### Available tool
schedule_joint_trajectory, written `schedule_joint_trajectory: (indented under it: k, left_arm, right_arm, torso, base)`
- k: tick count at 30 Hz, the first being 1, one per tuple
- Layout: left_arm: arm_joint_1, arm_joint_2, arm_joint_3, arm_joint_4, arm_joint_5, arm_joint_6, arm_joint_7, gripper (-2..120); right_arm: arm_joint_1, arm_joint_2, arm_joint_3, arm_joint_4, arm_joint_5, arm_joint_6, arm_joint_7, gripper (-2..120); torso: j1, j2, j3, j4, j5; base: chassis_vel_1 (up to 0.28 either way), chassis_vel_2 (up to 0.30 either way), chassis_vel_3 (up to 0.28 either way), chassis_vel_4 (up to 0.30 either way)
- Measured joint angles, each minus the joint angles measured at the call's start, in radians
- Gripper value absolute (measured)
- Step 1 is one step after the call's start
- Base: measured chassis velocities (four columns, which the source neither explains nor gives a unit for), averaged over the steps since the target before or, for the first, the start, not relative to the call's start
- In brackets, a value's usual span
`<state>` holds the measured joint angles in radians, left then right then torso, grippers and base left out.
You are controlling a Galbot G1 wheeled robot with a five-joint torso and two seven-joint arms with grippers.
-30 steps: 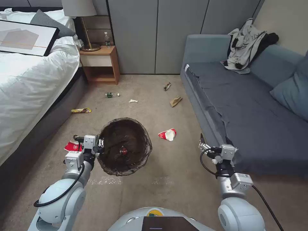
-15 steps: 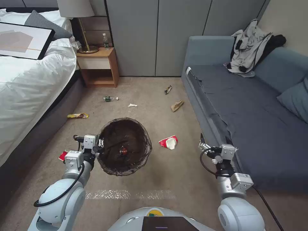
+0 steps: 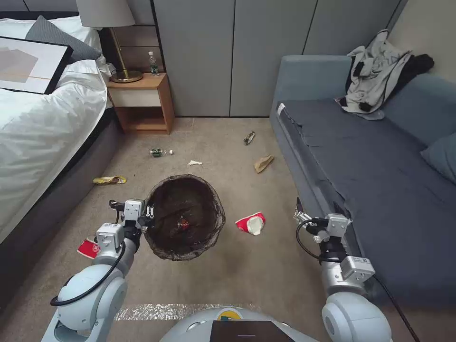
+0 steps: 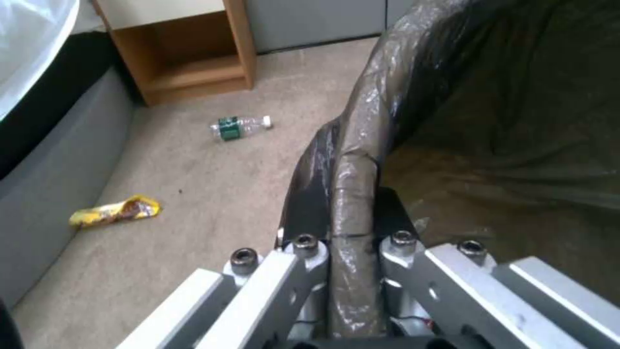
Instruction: Pick up the trash bin, then pick up the garbage from the floor and place it into the trash bin.
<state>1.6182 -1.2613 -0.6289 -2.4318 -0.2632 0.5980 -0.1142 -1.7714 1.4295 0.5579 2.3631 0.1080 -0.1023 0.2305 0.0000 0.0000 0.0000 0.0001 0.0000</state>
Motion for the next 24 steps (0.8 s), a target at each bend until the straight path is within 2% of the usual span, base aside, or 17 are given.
schedule_joint_trajectory:
  k: [17, 24]
  left_arm:
    - [0.000, -0.002, 0.001, -0.006, 0.000, 0.000, -0.003, 3]
    - [-0.003, -0.001, -0.003, -0.008, -0.003, 0.000, -0.003, 3]
  right_arm:
    - [-0.005, -0.004, -0.008, 0.008, -0.004, -0.014, 0.014, 100]
    - [0.009, -0.006, -0.002, 0.004, 0.004, -0.049, 0.009, 100]
  torso:
    - [0.000, 0.000, 0.000, -0.0001, 0.0000]
    - [0.000, 0.000, 0.000, -0.0003, 0.0000]
  base:
    - [-0.113, 0.115, 0.117, -0.108]
    - [-0.027, 0.044, 0.030, -0.038]
